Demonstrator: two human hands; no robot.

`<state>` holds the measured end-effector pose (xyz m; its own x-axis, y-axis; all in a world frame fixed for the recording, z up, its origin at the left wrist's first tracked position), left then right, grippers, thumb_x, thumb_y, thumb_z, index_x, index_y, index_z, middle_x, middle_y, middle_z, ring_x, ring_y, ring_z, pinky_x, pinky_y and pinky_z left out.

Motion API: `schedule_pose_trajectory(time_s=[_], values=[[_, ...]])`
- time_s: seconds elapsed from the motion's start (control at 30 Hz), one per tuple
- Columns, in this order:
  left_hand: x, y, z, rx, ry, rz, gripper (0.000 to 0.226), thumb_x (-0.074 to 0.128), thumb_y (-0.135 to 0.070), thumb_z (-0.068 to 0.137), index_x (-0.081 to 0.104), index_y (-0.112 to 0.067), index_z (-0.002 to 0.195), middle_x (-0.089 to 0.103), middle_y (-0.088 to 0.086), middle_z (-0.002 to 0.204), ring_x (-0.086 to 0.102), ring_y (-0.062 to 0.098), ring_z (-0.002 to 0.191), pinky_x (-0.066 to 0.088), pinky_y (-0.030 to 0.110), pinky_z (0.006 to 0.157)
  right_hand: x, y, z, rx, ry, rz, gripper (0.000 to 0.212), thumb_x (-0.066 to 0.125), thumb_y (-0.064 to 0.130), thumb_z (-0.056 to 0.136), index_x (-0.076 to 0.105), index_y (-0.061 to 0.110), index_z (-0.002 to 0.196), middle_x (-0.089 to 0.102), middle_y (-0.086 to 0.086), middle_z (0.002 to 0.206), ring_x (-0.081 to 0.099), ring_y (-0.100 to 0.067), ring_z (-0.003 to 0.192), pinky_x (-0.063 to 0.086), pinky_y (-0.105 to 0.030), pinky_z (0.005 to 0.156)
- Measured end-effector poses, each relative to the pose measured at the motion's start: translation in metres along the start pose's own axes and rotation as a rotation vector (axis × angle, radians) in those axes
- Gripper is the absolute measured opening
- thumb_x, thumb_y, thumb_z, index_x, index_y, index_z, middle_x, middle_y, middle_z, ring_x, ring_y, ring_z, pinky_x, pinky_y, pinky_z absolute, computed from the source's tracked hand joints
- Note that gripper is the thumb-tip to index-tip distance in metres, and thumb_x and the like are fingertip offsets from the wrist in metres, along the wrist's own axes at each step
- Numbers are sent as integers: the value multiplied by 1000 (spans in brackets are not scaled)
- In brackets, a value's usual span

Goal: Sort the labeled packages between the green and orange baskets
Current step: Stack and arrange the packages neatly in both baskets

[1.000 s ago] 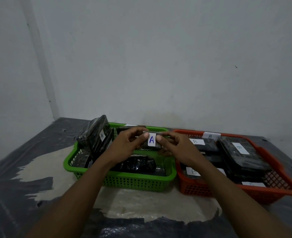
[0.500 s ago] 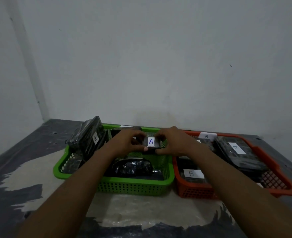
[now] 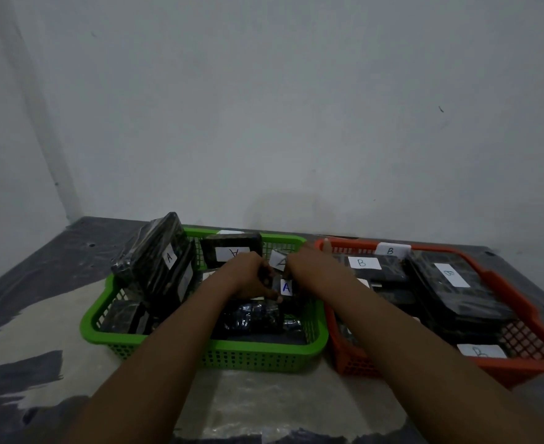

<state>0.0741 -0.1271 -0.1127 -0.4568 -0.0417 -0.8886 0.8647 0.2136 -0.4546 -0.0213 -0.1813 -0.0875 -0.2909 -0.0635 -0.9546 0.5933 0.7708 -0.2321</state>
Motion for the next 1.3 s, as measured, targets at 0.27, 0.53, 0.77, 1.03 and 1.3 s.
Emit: schedule_pose_trajectory(time_s=[0.27,0.53,0.77,1.03,1.3], values=[[-26,10,-43,47,-198,-60,58,68,-57,86,64,-20,131,67,-3,127,62,9,112,50,28,96,-11,-10,-4,-73,-81,192,65,75,45,83,55,23,140,59,-4,138,55,-26,126,44,-46,107],[-2,6,-97,55,-292,21,45,45,-63,96,71,-28,105,71,-1,79,61,12,77,49,35,91,-27,36,29,-247,-300,308,23,68,19,90,73,17,112,71,-7,114,66,-23,103,52,-34,87],[1,11,-93,47,-328,-9,45,44,-64,93,71,-29,101,69,-1,74,60,12,75,50,27,72,-2,59,65,-266,-142,88,29,66,11,89,69,6,117,69,-16,113,68,-30,100,56,-36,85],[0,7,-93,83,-337,-1,48,40,-64,91,71,-28,99,59,-5,58,54,6,51,41,26,47,-1,63,81,-207,-192,85,19,60,6,90,69,1,106,69,-18,105,69,-32,91,49,-34,68],[0,7,-93,83,-316,-35,41,44,-61,94,68,-29,102,62,-6,68,56,8,56,53,36,57,-10,66,76,-274,-217,30,22,69,13,83,68,3,102,63,-18,99,66,-34,92,48,-35,67]])
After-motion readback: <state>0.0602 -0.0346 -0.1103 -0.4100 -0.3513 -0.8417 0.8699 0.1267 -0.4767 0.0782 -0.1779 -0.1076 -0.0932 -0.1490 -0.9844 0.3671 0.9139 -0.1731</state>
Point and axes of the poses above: each hand's wrist, its own z-axis towards the middle knuckle, its own x-axis out of the palm, y = z × x, the point moved 7 cm from there along z, towards the middle knuckle
